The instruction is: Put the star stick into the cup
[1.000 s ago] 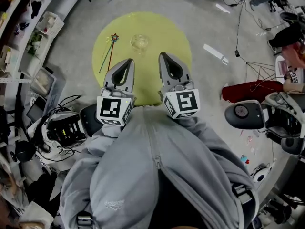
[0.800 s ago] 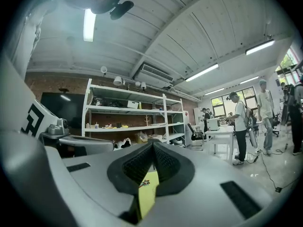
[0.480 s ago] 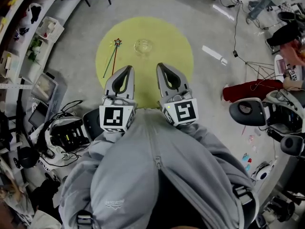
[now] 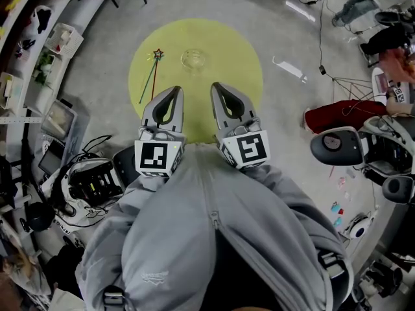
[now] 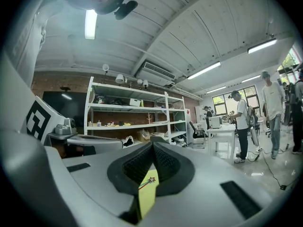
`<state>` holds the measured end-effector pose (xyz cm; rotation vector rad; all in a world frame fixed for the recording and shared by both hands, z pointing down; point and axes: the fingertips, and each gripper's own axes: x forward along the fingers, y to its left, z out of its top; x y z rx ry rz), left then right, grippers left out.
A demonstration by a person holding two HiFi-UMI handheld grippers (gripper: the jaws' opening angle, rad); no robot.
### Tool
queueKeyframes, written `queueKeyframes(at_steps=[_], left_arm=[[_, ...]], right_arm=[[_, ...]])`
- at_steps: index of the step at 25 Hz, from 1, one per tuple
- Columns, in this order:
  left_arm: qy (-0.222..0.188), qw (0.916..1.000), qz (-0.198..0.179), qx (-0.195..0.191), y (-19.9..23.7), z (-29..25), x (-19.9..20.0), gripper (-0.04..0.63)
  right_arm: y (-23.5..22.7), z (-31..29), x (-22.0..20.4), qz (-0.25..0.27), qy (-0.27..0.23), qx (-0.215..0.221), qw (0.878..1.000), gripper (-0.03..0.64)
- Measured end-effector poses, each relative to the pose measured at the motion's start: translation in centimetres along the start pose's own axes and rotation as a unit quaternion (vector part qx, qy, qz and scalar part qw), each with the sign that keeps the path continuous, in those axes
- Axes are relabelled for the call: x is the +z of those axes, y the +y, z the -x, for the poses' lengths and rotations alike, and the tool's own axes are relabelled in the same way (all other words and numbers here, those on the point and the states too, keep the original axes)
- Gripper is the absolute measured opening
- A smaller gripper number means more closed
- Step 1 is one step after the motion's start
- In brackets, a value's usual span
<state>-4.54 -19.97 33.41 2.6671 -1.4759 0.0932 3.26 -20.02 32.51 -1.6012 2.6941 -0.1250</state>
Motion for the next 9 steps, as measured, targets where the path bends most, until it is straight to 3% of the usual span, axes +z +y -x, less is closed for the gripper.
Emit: queueKeyframes(at_steps=[9], left_arm=[[0.0, 1.0, 0.0, -0.001, 0.0, 0.41, -1.06, 0.017]], right_arm=[[0.4, 0.09, -0.89, 0.002, -0.001, 0.005, 1.0, 0.032]])
